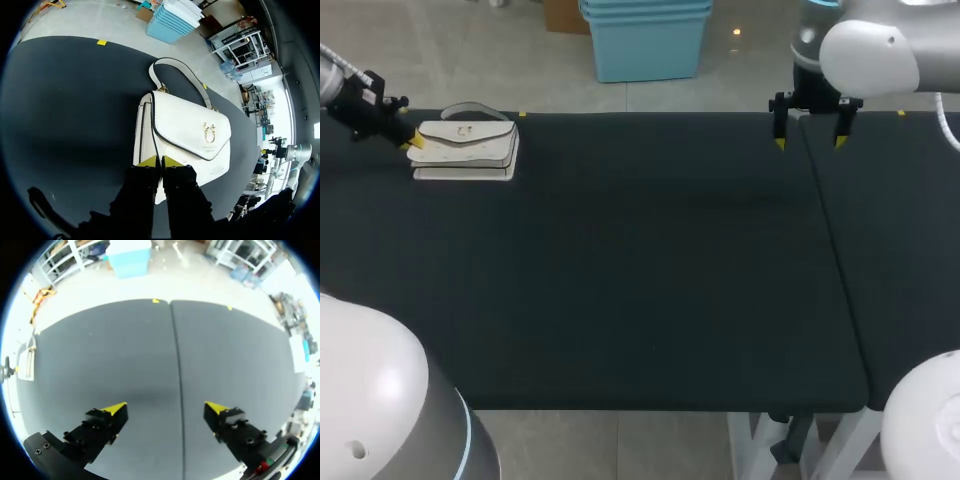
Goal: Pick up the bag, open it, inspect its contents, close it, and place it on the opposite side
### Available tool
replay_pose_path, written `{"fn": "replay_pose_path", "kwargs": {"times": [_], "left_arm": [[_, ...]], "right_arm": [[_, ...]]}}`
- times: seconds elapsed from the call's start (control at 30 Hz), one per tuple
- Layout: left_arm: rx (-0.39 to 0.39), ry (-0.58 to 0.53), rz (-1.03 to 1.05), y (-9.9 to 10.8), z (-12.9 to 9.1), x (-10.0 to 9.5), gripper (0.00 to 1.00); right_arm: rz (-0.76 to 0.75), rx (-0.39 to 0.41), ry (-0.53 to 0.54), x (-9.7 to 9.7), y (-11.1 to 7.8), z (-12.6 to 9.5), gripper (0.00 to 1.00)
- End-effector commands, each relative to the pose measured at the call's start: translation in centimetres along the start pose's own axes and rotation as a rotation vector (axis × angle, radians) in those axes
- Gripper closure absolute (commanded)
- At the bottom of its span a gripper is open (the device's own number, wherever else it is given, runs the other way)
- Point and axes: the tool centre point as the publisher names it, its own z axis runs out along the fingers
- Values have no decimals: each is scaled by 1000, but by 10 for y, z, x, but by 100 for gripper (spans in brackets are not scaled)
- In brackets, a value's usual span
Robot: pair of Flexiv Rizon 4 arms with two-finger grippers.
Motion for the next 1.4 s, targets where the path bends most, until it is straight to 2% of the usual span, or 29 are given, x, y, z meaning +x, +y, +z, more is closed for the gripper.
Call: {"fn": "replay_pose_path", "kwargs": {"times": [0.03,0.37,0.63,1.17,1.2,1.27,1.3,1.4], "left_arm": [[-250,30,-4,-19,1,-13,100],[-287,-5,5,-35,-6,-25,100],[-294,-15,-3,-35,-15,-34,100],[-338,-8,19,-37,-20,-47,100],[-338,-10,23,-38,-22,-46,85],[-332,-22,34,-35,-25,-42,12],[-328,-25,36,-34,-27,-40,0],[-312,-40,44,-32,-36,-35,0]], "right_arm": [[1,0,-4,1,0,0,0],[1,0,-4,1,0,0,0],[1,0,-4,1,0,0,0],[1,0,-4,1,0,0,0],[1,0,-4,1,0,0,0],[1,0,-4,1,0,0,0],[1,0,-4,1,0,0,0],[1,0,-4,1,0,0,0]]}}
